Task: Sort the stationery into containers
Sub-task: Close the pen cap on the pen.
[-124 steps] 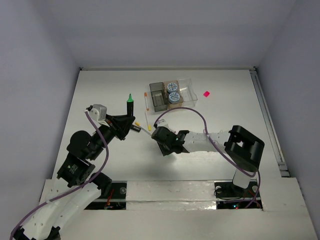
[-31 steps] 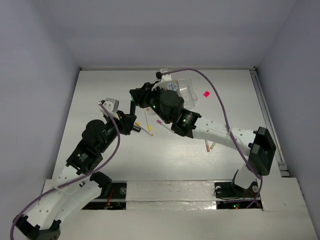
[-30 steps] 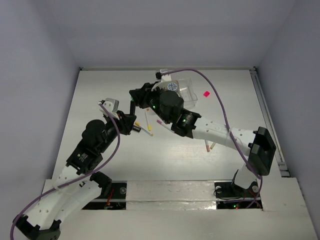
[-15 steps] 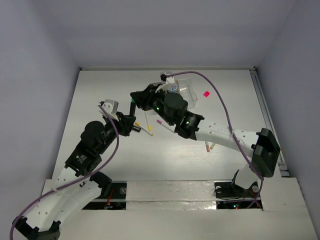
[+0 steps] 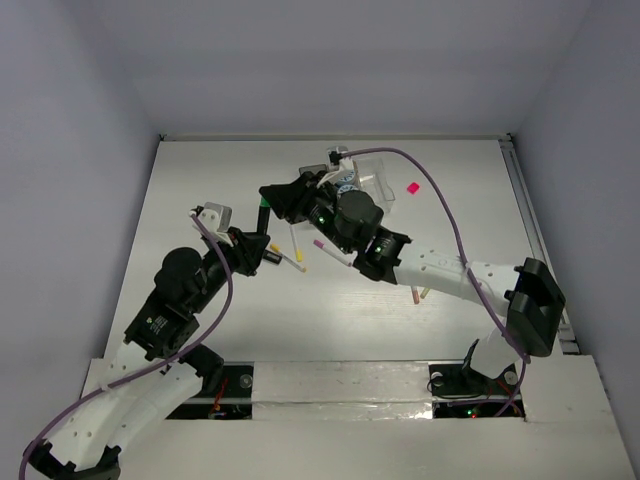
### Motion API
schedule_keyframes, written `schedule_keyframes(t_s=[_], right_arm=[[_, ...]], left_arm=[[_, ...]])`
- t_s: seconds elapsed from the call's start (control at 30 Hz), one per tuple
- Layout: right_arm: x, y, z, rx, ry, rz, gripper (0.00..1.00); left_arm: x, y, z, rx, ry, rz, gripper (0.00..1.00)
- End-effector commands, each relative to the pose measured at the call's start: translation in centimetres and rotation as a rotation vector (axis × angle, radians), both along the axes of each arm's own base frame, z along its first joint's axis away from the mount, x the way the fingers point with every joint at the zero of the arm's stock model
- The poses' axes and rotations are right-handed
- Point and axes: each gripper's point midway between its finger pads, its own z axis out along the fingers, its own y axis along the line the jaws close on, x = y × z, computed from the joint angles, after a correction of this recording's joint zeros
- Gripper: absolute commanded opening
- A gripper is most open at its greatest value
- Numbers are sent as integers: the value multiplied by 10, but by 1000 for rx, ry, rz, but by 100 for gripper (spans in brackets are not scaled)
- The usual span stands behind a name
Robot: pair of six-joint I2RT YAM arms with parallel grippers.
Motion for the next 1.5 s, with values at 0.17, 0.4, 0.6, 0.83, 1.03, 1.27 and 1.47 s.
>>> schedule_keyframes(t_s=[0.17, 0.4, 0.6, 0.83, 1.03, 1.27, 1.47], right_arm=[[-33, 10, -6, -24, -6, 76, 3], [-41, 20, -37, -155, -3, 33, 0], [-54, 30, -65, -243, 13, 32, 0], [-69, 35, -89, -327, 39, 45, 0], [-93, 44, -103, -310, 86, 160, 0], [-118, 42, -120, -277, 154, 278, 0], [-127, 33, -136, -300, 199, 303, 0]], left_arm=[[9, 9, 36, -61, -116, 60, 0], [12, 12, 34, -57, -109, 79, 0], [13, 15, 38, -64, -121, 94, 0], [13, 16, 42, -81, -133, 94, 0], [11, 13, 50, -98, -157, 78, 0], [9, 18, 64, -114, -197, 91, 0], [8, 24, 73, -111, -217, 116, 0]])
